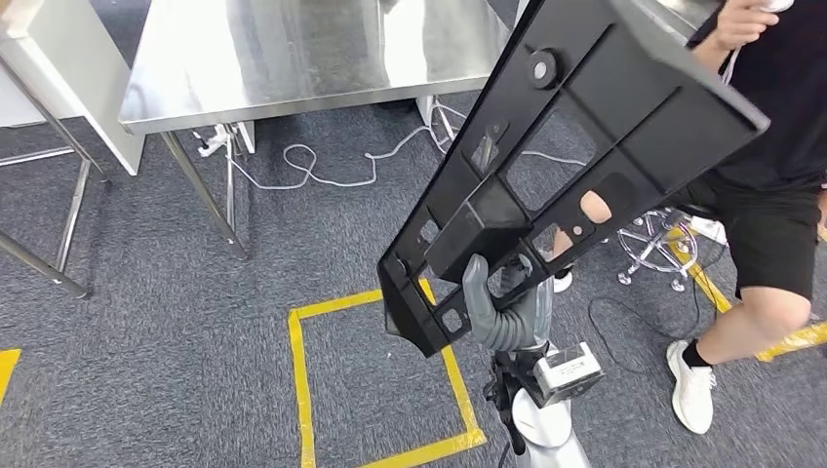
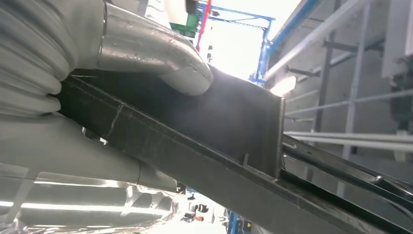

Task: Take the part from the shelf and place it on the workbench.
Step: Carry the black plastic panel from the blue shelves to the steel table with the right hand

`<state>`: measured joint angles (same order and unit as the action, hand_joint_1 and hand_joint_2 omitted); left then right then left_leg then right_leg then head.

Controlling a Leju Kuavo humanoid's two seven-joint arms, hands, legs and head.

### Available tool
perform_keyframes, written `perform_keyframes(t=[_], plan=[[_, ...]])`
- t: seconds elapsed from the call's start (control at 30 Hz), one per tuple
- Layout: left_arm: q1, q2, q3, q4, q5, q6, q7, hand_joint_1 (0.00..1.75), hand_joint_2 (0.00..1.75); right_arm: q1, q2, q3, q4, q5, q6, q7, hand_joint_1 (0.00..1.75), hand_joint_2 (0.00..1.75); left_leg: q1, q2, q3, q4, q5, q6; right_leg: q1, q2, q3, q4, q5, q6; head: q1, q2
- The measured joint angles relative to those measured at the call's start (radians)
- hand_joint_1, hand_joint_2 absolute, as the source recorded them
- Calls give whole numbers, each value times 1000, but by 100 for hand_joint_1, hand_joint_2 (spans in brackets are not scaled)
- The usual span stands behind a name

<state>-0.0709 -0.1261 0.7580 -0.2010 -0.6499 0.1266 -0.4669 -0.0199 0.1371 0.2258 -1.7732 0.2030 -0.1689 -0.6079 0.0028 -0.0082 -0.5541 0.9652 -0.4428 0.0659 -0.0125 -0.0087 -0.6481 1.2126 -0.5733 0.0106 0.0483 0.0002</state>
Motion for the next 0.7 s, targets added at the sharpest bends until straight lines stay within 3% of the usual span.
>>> perform_keyframes(t=[0.03, 0.07, 0.1, 0.17, 0.2, 0.23, 0.33, 0.4, 0.43, 0.53, 0.57, 0.6, 0.67, 0.7], plan=[[0, 0, 0, 0, 0, 0, 0, 0, 175, 1, -1, 0, 3, -1, 0, 0, 175, 175, 0, -4, 3, 1, -3, -1, -2, 2, -33, 47, -8, 3, 1, 0], [1, -1, 0, 0, 0, 0, 0, 0, 175, 1, -2, 0, 6, -2, 0, 1, 175, 175, 1, -9, 7, 2, -8, -4, -4, 3, -51, 60, -1, 11, 1, 0], [1, -2, 0, 0, 0, 0, 0, 0, 175, 1, -3, 0, 9, -3, 0, 1, 175, 175, 2, -13, 11, 4, -13, -8, -8, 3, -46, 32, 24, 21, 1, 0], [2, -3, 1, 0, 0, -1, 0, 0, 175, 0, -3, 0, 13, -4, -1, 0, 175, 175, 6, -22, 21, 14, -29, -21, -17, 4, 7, -99, 92, 42, 1, 0], [2, -3, 1, 0, 0, -1, 0, 0, 175, -1, -3, 0, 14, -4, -1, 0, 175, 175, 6, -25, 22, 21, -39, -29, -19, 6, 32, -154, 113, 44, 2, 0], [1, -3, 1, 0, 0, 0, 0, 0, 175, -2, -3, -1, 16, -4, -2, 0, 175, 175, 4, -27, 22, 27, -47, -36, -19, 7, 48, -186, 122, 39, 2, 0], [1, -2, 1, -1, 0, 0, 0, 0, 175, -3, -3, -2, 19, -4, -2, 1, 175, 175, 5, -28, 23, 30, -61, -48, -14, 10, 56, -192, 113, 10, 1, 0], [1, -3, 1, -3, -1, 0, -1, 0, 175, -4, -2, -3, 19, -4, -4, 0, 175, 175, 10, -16, 13, 66, -80, -56, -16, 9, 68, -192, 104, -6, 0, 0], [0, -3, 1, -3, -2, 0, -1, 0, 175, -5, -2, -3, 19, -4, -4, 0, 175, 175, 11, -8, -11, 114, -101, -61, -16, 8, 76, -193, 99, -13, -1, 0], [1, -3, 1, -3, -3, 0, -1, 0, 175, -6, -1, -3, 21, -3, -5, 0, 175, 175, 11, 5, -141, 314, -158, -67, -7, 7, 91, -193, 83, -29, -2, 0], [2, -3, 1, -3, -3, 0, -1, 0, 175, -6, -1, -3, 22, -2, -6, 0, 175, 175, 10, 5, -171, 340, -147, -63, -3, 7, 98, -193, 77, -31, -2, 0], [3, -3, 1, -3, -3, 0, -1, 0, 175, -6, -1, -3, 22, -3, -6, 0, 175, 175, 8, 5, -180, 325, -116, -56, 1, 8, 107, -193, 69, -31, -2, 0], [3, -2, 1, -4, -3, 0, -1, 0, 175, -6, -1, -3, 23, -3, -6, 0, 175, 175, -2, 6, -143, 201, -21, -26, 8, 8, 126, -196, 54, -33, -1, 0], [2, 0, 1, -4, -4, 0, -1, 0, 175, -7, -1, -3, 23, -2, -6, 0, 175, 175, -10, 9, -117, 140, 9, -8, 11, 8, 134, -198, 46, -31, 1, 0]])
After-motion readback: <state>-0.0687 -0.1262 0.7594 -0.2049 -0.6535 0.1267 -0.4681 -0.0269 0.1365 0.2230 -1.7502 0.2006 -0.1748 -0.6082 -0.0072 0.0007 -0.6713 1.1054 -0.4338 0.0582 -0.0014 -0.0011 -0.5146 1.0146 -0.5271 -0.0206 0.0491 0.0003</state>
